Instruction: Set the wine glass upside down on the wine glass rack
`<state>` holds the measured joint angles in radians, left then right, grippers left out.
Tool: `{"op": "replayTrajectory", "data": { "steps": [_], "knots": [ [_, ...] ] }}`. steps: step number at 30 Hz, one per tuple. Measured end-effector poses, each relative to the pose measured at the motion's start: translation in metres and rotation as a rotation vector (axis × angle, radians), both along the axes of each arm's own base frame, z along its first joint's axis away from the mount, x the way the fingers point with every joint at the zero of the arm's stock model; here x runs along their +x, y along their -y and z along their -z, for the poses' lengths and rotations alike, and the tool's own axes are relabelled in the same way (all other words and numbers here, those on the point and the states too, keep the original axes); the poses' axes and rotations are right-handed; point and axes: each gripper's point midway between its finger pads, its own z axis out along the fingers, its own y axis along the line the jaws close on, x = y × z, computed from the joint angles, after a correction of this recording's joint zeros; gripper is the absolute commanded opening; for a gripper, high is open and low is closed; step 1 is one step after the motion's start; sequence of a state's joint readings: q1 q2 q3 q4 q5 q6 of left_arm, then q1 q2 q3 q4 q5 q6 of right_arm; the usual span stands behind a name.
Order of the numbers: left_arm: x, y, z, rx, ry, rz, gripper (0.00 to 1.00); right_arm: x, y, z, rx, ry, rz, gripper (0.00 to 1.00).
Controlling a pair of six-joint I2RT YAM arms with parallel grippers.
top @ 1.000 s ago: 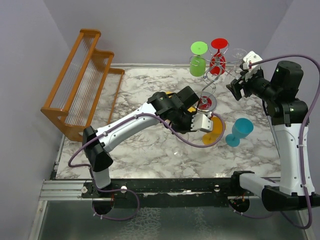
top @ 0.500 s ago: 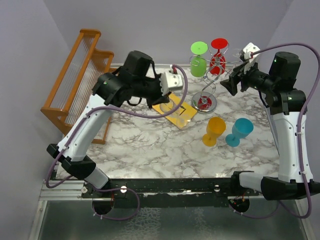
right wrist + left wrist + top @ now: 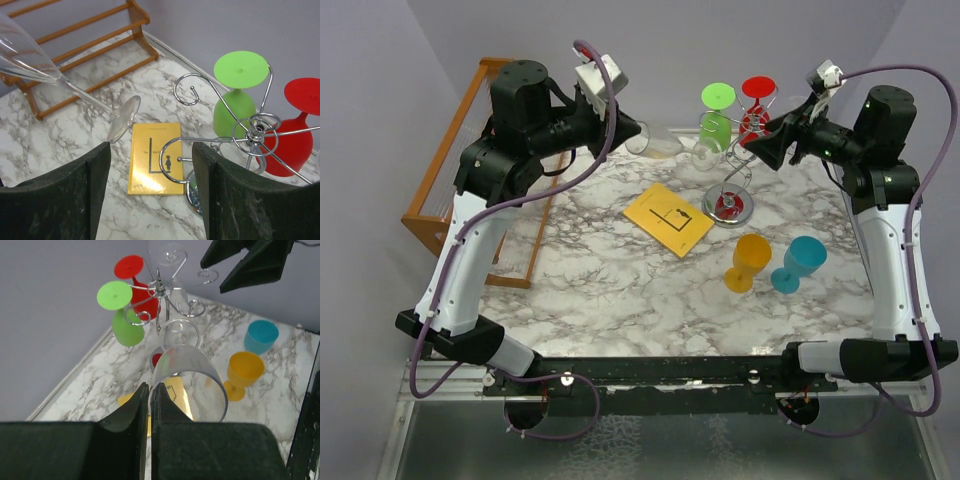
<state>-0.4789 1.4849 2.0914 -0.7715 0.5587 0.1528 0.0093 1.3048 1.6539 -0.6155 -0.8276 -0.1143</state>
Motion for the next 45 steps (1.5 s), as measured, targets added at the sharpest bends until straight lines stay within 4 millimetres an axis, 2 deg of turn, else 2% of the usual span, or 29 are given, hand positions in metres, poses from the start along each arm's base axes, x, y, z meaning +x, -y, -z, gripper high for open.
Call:
{"op": "replayTrajectory", "data": {
  "steps": [8,12,17,26,30,35,37,39,45],
  "knots": [
    [0.005,0.001,-0.049,-0.157,0.053,-0.056,0.0,0.014,-0.018,-0.014,0.123,-0.064,-0.012,0.61],
    [0.007,0.001,-0.062,-0.195,0.074,-0.064,0.0,0.017,-0.023,-0.016,0.176,-0.104,-0.022,0.59],
    [0.013,0.005,-0.061,-0.209,0.064,-0.067,0.0,0.017,-0.033,-0.017,0.219,-0.133,-0.049,0.53],
    [0.019,0.009,-0.057,-0.218,0.036,-0.069,0.0,0.021,-0.047,-0.016,0.264,-0.18,-0.075,0.34],
    [0.019,0.009,-0.058,-0.221,0.04,-0.068,0.0,0.025,-0.051,-0.011,0.277,-0.21,-0.077,0.22],
    [0.02,0.01,-0.057,-0.223,0.042,-0.068,0.0,0.028,-0.052,-0.004,0.291,-0.242,-0.07,0.02],
    [0.022,0.01,-0.055,-0.22,0.04,-0.068,0.0,0.03,-0.051,-0.004,0.299,-0.25,-0.056,0.01],
    [0.023,0.011,-0.053,-0.216,0.037,-0.067,0.05,0.033,-0.05,-0.004,0.307,-0.253,-0.033,0.01],
    [0.028,0.013,-0.04,-0.195,0.021,-0.069,0.31,0.044,-0.042,-0.001,0.297,-0.236,0.042,0.01]
  ]
}}
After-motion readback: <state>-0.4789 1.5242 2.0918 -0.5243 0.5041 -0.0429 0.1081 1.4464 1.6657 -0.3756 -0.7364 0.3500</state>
